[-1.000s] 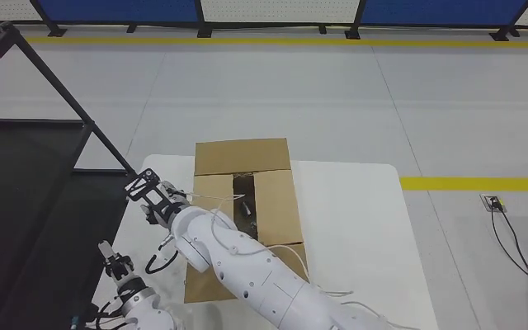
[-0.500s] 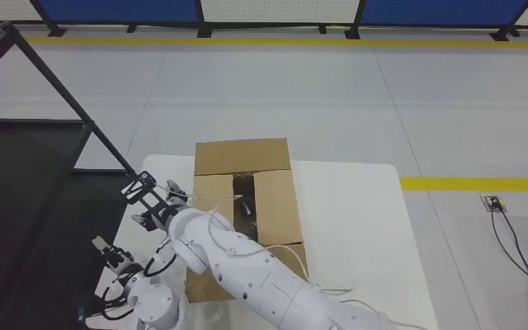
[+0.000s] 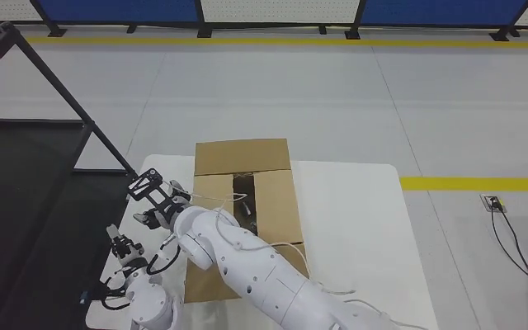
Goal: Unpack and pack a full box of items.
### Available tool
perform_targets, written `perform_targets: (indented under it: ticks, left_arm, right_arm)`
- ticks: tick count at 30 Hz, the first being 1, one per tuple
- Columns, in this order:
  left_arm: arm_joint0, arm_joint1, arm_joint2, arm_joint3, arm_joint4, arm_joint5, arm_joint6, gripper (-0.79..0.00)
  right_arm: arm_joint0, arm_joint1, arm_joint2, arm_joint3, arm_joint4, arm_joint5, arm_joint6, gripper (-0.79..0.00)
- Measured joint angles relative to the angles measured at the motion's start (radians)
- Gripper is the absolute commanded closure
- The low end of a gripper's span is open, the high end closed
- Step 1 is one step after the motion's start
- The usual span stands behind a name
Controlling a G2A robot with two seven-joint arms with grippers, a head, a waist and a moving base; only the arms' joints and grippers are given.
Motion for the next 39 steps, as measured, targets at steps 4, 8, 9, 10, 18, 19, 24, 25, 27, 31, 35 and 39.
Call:
perform_targets:
  ticks: [4, 8, 9, 10, 18, 19, 24, 25, 27, 31, 35, 39]
  left_arm:
    - [0.033, 0.027, -0.053, -0.028, -0.006, 0.097, -0.313, -0.785]
    - [0.034, 0.055, -0.129, -0.038, -0.023, 0.178, -0.579, -0.785]
    - [0.031, 0.061, -0.140, -0.035, -0.024, 0.182, -0.622, -0.785]
    - [0.029, 0.067, -0.150, -0.032, -0.023, 0.181, -0.675, -0.785]
    - [0.048, 0.085, -0.186, -0.065, -0.039, 0.155, -0.817, -0.785]
    - [0.048, 0.085, -0.186, -0.064, -0.039, 0.155, -0.816, -0.785]
    - [0.021, 0.084, -0.171, -0.025, -0.101, 0.205, -0.819, -0.785]
    - [-0.003, 0.086, -0.169, -0.004, -0.136, 0.252, -0.841, -0.785]
    - [-0.035, 0.092, -0.165, 0.021, -0.154, 0.312, -0.888, -0.785]
    - [-0.089, 0.108, -0.167, 0.075, -0.175, 0.378, -0.975, -0.785]
    - [-0.121, 0.115, -0.167, 0.122, -0.227, 0.370, -0.988, -0.785]
    - [-0.135, 0.118, -0.168, 0.140, -0.298, 0.375, -0.987, -0.785]
  right_arm:
    - [0.002, 0.001, 0.012, 0.007, 0.012, -0.031, -0.010, -0.785]
    - [0.003, 0.001, 0.021, 0.013, 0.020, -0.054, -0.011, -0.785]
    - [0.002, 0.001, 0.024, 0.015, 0.023, -0.059, -0.010, -0.785]
    - [0.002, 0.001, 0.028, 0.017, 0.027, -0.067, -0.010, -0.785]
    - [0.000, 0.003, 0.060, 0.033, 0.053, -0.126, -0.009, -0.785]
    - [0.000, 0.003, 0.066, 0.035, 0.057, -0.134, -0.009, -0.785]
    - [0.000, 0.003, 0.084, 0.043, 0.061, -0.161, -0.016, -0.785]
    - [0.000, 0.003, 0.088, 0.045, 0.060, -0.165, -0.016, -0.785]
    - [0.000, 0.002, 0.093, 0.047, 0.060, -0.170, -0.015, -0.785]
    - [-0.001, 0.001, 0.103, 0.050, 0.057, -0.179, -0.012, -0.785]
    - [-0.004, 0.001, 0.112, 0.051, 0.055, -0.186, -0.011, -0.785]
    - [-0.007, 0.000, 0.123, 0.053, 0.054, -0.197, -0.012, -0.785]
